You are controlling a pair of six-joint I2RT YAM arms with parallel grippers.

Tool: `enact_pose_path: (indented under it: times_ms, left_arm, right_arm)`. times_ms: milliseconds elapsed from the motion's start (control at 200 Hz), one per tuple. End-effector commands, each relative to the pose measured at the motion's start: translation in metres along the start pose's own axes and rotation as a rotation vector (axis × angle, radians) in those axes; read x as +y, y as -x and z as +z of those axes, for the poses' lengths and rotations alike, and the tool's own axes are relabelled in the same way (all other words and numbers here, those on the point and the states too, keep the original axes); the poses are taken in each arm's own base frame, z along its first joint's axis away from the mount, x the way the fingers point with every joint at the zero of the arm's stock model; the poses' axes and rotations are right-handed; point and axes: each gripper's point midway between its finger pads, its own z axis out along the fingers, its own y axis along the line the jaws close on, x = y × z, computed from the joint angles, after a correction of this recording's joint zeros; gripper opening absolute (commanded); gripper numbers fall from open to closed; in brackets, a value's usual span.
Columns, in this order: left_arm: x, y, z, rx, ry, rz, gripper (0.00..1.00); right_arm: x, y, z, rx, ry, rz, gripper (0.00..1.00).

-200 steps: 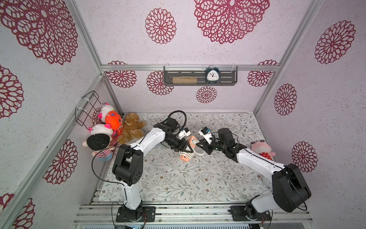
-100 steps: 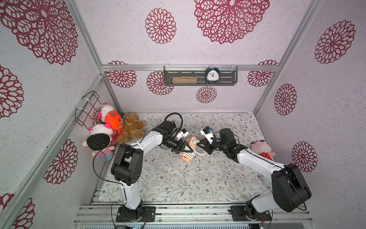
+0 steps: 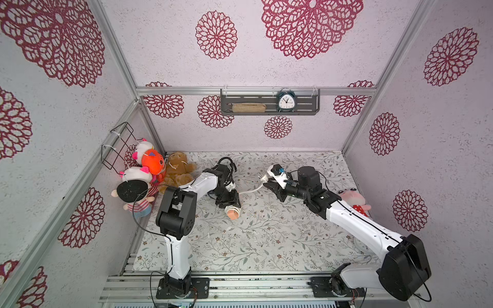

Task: Unwrap the cord wrapped around the power strip
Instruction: Remove the plug from the power strip, then adjust the power strip.

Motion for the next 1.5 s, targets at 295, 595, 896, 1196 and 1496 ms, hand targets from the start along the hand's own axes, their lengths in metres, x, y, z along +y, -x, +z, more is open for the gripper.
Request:
enact_pose_path:
  times_ms: [295, 595, 896, 1196, 1496]
  left_arm:
    - [-0.098, 0.044, -0.118, -0.535, -0.350, 0.209, 0.00]
    - [-0.128, 0.040, -0.124, -0.672, -0.403, 0.332, 0.00]
    - [-0.135, 0.065, -0.120, -0.837, -0.363, 0.180, 0.00]
    - [-0.147, 0.079, -0.131, -0.985, -0.390, 0.117, 0.00]
    - [-0.181, 0.082, -0.140, -1.050, -0.580, 0.124, 0.00]
  right_arm:
    - [-0.043, -0.011, 0.007, -0.004, -0.119, 0.352, 0.00]
    - [-0.053, -0.028, 0.018, 0.136, -0.093, 0.609, 0.62]
    - [-0.040, -0.042, -0.011, 0.173, -0.107, 0.724, 0.86]
    - [-0.030, -0.021, -0.032, 0.062, 0.063, 0.868, 0.99]
    - [-0.016, -0.015, -0.007, -0.026, 0.173, 0.929, 0.95]
